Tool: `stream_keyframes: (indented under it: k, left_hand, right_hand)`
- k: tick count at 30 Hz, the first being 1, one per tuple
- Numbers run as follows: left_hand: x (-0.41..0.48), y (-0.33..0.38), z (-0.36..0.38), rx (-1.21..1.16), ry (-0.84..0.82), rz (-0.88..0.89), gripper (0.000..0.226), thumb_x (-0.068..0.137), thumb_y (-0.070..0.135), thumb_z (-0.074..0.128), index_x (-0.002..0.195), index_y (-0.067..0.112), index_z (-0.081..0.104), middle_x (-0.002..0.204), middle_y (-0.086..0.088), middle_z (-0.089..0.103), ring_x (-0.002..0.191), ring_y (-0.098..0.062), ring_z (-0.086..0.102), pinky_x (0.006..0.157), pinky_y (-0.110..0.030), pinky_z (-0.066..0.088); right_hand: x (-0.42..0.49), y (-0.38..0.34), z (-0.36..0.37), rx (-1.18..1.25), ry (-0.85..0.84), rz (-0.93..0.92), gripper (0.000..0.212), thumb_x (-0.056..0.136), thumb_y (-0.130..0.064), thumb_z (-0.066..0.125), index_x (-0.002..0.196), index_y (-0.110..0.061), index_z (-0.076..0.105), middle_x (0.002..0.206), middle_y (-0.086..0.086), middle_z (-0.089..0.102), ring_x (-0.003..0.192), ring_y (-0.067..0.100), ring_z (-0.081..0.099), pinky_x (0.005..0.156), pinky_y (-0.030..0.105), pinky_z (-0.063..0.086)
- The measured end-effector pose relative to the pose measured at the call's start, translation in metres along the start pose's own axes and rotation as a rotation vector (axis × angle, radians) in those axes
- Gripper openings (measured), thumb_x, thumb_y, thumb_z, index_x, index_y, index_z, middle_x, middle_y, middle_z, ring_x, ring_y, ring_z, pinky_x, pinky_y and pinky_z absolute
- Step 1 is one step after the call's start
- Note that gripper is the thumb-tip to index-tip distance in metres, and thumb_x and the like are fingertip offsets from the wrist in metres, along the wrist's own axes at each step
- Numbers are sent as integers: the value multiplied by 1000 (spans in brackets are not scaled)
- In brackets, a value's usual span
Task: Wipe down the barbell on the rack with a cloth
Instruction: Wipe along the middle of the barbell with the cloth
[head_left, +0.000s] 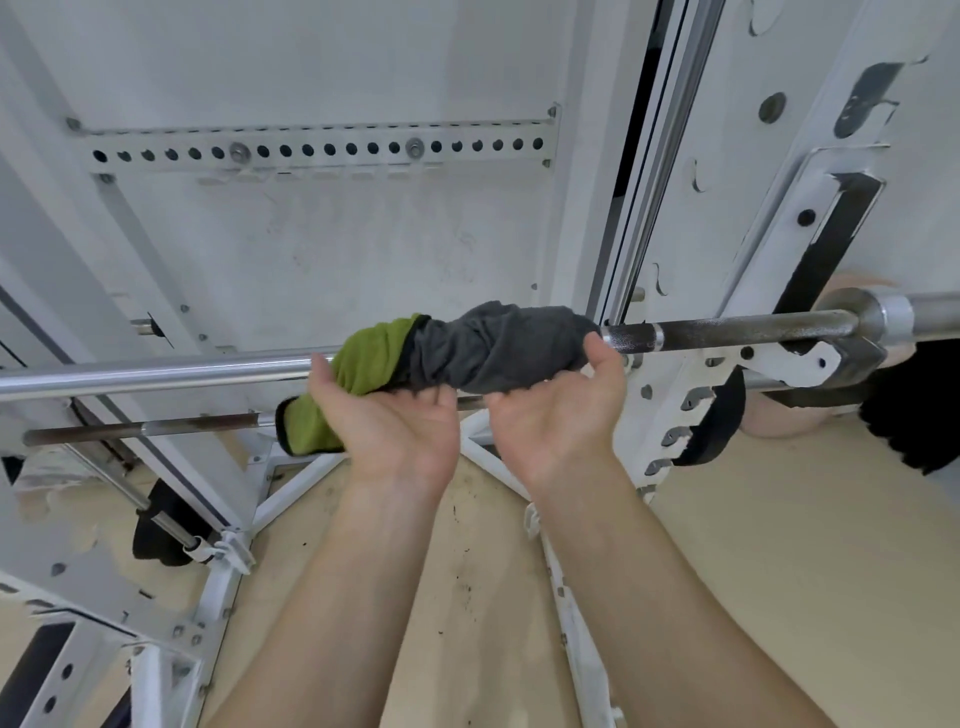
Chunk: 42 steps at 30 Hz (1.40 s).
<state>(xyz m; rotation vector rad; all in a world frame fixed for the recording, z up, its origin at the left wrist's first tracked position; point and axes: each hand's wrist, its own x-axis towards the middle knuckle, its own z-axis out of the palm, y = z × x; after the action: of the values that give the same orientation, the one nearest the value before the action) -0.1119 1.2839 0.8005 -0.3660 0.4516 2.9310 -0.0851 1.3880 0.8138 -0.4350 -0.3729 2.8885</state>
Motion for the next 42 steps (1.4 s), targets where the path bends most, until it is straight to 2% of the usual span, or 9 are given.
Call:
stream_keyframes:
  k: [6, 10, 16, 18, 23, 27, 35, 39, 42]
  left_hand:
    - [-5, -87, 33, 48, -82, -160, 81, 88, 67, 47, 140, 5, 50, 137, -16, 59, 126, -30, 57, 113, -42, 40]
    - [-5, -105, 40, 37, -107, -260, 81, 88, 66, 50, 138, 2, 51, 137, -19, 58, 127, -32, 56, 114, -45, 39]
    - [3, -31, 12, -3, -156, -185, 86, 83, 67, 52, 140, 3, 50, 136, -26, 57, 126, -43, 56, 110, -56, 40]
    - [5, 8, 3, 2, -130, -92, 88, 83, 68, 51, 141, 2, 47, 137, -28, 55, 126, -47, 54, 109, -61, 39]
    - [1, 65, -9, 33, -65, 97, 82, 89, 66, 44, 141, 3, 45, 138, -23, 55, 124, -44, 55, 106, -57, 43]
    - [-2, 20, 3, 102, -23, 59, 76, 91, 63, 42, 133, 1, 52, 133, -20, 59, 121, -35, 60, 108, -46, 45]
    - [-13, -109, 60, 216, -46, -177, 66, 93, 58, 44, 134, 8, 55, 130, -16, 62, 118, -28, 61, 108, -39, 46]
    - [-23, -159, 83, 329, -98, -341, 56, 94, 55, 46, 120, 8, 61, 122, -15, 65, 116, -26, 61, 107, -36, 46]
    - [-25, -174, 88, 528, -172, -457, 52, 93, 47, 53, 122, 6, 63, 124, -15, 67, 118, -25, 64, 110, -36, 45]
  right_hand:
    - [2, -84, -23, 60, 42, -85, 64, 93, -42, 52, 139, 2, 42, 136, 29, 51, 123, 43, 54, 110, 57, 39]
    - [3, -111, -29, 43, 67, -154, 59, 95, -41, 50, 132, 5, 47, 132, 29, 54, 118, 43, 60, 107, 54, 44]
    - [5, -27, -4, -22, 111, -187, 45, 94, -30, 50, 136, -12, 52, 132, 13, 61, 118, 27, 62, 108, 43, 45]
    - [2, 6, 7, -60, 103, -141, 40, 95, -29, 49, 131, -12, 55, 128, 11, 64, 117, 25, 63, 109, 41, 45]
    - [-7, 64, 20, -100, 43, 55, 41, 95, -29, 51, 130, -9, 56, 124, 12, 67, 115, 26, 65, 108, 39, 46]
    - [-5, 37, 15, -40, 39, 93, 46, 93, -36, 51, 128, -7, 56, 128, 17, 63, 117, 32, 62, 107, 43, 46]
    - [0, -93, -18, 85, 100, -88, 66, 88, -42, 54, 140, -3, 45, 134, 22, 53, 125, 39, 53, 112, 51, 38]
    - [-4, -142, -27, 107, 164, -245, 59, 92, -42, 51, 134, -1, 49, 128, 21, 56, 114, 37, 60, 94, 49, 52]
    - [-2, -159, -32, 83, 178, -348, 54, 91, -35, 52, 132, -1, 53, 131, 22, 57, 116, 36, 62, 103, 48, 49]
